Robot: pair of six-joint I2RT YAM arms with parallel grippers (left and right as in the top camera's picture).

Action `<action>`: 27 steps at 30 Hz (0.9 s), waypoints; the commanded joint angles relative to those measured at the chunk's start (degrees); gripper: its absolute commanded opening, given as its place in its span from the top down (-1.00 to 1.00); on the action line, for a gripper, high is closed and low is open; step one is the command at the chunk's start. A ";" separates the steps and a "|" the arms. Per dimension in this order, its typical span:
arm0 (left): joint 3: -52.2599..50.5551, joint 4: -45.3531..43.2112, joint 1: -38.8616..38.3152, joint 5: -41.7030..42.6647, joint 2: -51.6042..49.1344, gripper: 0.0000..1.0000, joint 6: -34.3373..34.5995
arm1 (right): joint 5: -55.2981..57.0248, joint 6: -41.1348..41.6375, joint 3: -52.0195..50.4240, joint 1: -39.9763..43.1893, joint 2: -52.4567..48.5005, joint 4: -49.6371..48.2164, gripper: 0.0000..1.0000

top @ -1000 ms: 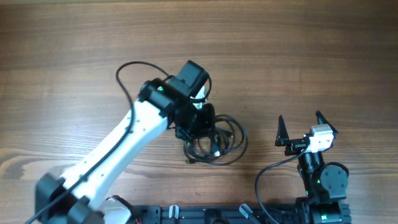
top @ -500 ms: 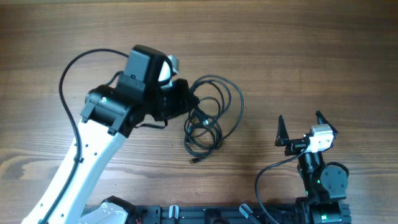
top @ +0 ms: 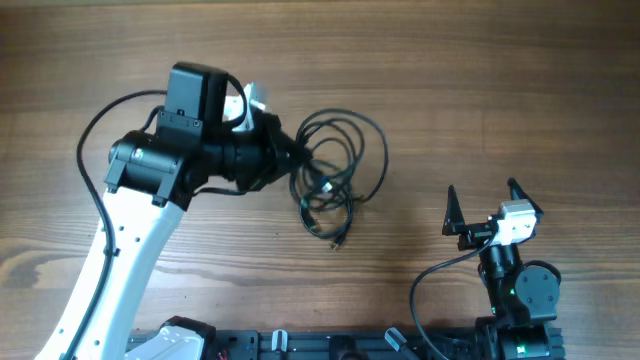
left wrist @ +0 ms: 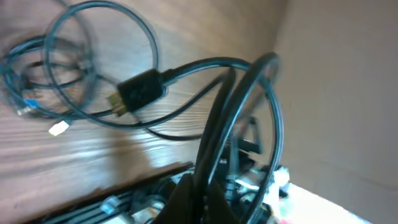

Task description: Untangle cables

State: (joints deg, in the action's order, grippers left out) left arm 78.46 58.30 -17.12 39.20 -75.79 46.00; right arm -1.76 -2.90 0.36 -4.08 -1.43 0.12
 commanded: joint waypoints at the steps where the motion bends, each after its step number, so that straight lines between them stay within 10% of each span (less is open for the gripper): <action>1: 1.16 8.57 -0.59 -14.43 1.22 0.92 0.79 | -0.85 -0.09 -0.07 0.28 0.09 -0.20 -0.99; 15: 1.18 7.13 -6.16 -0.20 1.33 0.92 -2.03 | -0.83 -0.07 -0.07 0.28 0.09 -0.17 -0.99; 22: 1.18 10.01 -6.14 -14.03 1.42 0.92 -2.03 | -0.85 -0.09 -0.07 0.28 0.09 -0.20 -1.00; 27: 1.18 8.52 -6.08 -5.84 1.55 0.85 -2.08 | -0.85 -0.07 -0.07 0.28 0.09 -0.17 -1.00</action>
State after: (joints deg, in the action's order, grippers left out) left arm 78.61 68.49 -23.51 29.04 -75.64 44.88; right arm -1.76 -2.90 0.36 -4.08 -1.54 0.10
